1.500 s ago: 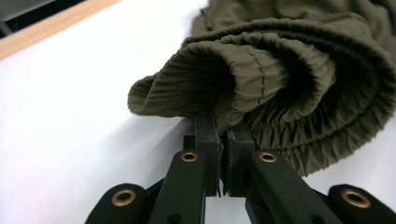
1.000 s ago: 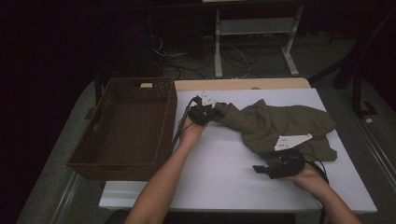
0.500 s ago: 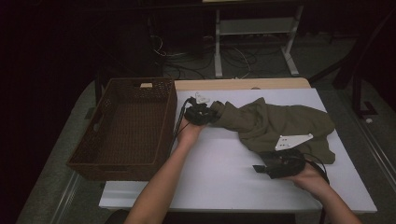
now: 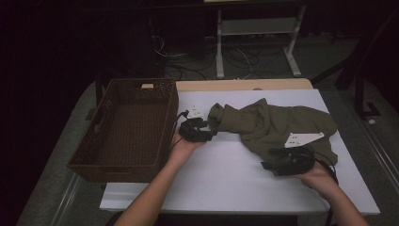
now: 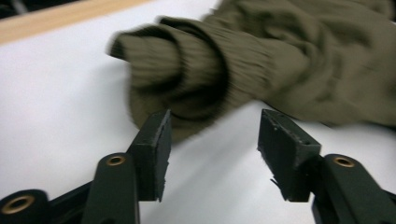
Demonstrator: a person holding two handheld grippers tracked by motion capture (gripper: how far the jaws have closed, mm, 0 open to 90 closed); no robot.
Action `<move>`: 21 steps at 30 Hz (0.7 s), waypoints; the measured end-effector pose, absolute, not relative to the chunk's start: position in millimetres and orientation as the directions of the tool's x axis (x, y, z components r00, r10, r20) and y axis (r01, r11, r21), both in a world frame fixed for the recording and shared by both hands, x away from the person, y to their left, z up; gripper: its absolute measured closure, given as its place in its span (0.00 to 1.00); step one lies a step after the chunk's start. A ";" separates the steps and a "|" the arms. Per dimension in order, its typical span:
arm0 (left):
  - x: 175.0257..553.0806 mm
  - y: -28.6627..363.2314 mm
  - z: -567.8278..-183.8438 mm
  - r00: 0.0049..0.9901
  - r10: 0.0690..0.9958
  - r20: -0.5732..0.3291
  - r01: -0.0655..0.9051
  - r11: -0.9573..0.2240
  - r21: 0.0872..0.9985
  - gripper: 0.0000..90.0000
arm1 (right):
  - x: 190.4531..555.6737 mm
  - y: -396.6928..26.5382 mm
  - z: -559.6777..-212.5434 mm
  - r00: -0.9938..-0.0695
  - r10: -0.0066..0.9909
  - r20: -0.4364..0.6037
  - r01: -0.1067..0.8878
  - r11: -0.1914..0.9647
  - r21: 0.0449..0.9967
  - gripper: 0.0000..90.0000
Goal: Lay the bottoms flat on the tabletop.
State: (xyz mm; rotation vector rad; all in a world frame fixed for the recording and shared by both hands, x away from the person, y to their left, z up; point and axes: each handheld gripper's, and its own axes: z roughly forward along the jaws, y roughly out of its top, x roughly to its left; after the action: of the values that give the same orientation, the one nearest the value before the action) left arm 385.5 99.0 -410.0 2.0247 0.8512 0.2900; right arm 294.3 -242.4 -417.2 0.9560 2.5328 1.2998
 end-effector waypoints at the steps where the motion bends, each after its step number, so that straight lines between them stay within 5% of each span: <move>1: 382.0 99.8 -409.8 0.747 0.653 -0.125 0.456 -0.365 0.812 0.45 | 295.1 -244.2 -417.3 -0.787 0.598 0.156 0.476 0.425 0.770 0.39; 9: 351.2 105.4 -414.1 0.812 0.561 -0.163 0.444 -0.412 0.796 0.33 | 304.2 -270.3 -421.2 -0.740 0.652 0.166 0.512 0.386 0.767 0.34; 21: 315.9 112.8 -428.8 0.843 0.510 -0.172 0.440 -0.469 0.766 0.14 | 311.8 -286.3 -430.8 -0.704 0.699 0.127 0.534 0.404 0.743 0.12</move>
State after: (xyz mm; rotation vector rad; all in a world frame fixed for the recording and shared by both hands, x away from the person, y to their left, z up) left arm 315.9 112.8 -428.8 2.1321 0.6909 0.1002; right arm 311.8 -286.3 -430.8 1.0943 2.4544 1.1829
